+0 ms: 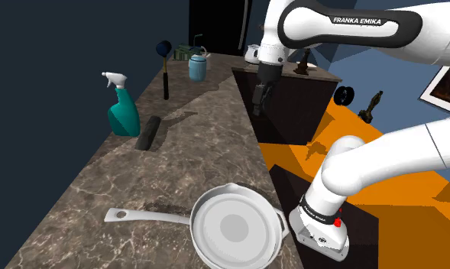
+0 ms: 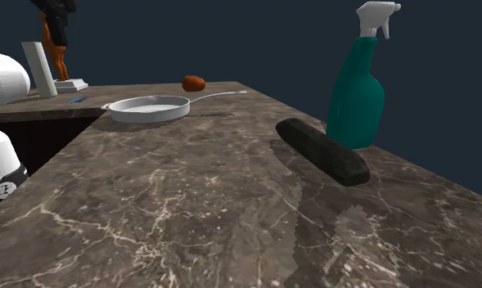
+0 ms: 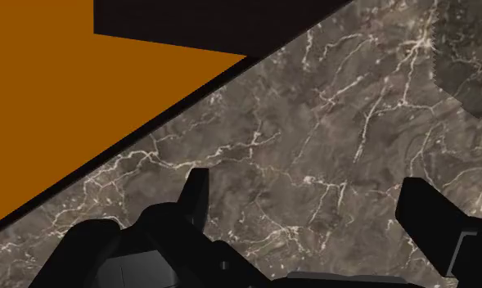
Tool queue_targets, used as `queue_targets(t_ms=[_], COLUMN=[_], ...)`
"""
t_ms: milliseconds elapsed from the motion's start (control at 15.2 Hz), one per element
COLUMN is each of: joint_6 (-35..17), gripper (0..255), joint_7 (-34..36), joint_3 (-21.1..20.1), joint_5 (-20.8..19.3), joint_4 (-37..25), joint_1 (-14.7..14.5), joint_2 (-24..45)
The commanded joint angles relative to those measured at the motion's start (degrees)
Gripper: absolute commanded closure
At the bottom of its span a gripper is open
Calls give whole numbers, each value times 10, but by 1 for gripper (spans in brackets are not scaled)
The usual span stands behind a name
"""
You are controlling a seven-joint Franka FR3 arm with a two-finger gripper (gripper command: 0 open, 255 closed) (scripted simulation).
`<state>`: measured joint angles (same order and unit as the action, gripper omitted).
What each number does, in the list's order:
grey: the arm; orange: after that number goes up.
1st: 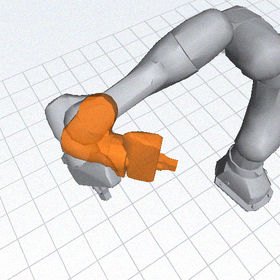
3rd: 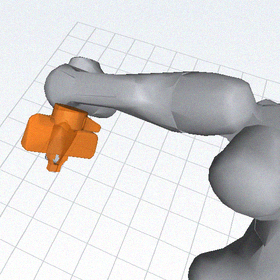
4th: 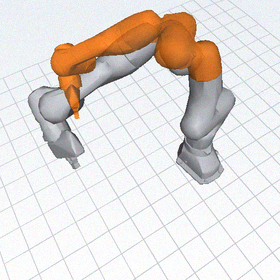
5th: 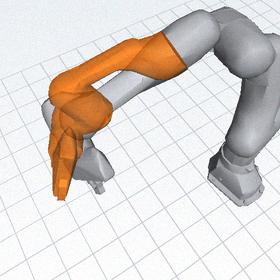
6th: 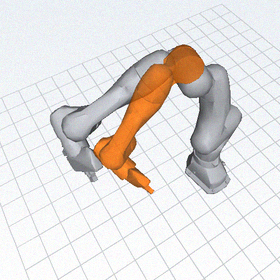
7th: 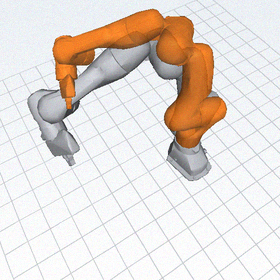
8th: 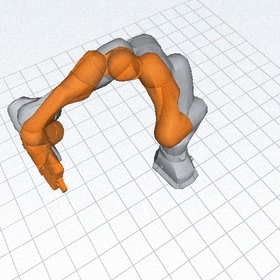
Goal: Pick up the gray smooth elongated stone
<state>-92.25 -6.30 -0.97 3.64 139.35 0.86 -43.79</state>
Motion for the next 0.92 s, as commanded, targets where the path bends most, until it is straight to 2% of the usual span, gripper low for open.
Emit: queue_targets(t_ms=[0,462,858], joint_6=[0,-94,-173], gripper=[0,0,0], joint_7=[0,156,287], joint_3=[0,-87,-155], joint_5=[0,62,83], joint_4=[0,-13,-60], joint_1=[0,-1,8], joint_2=[0,83,187])
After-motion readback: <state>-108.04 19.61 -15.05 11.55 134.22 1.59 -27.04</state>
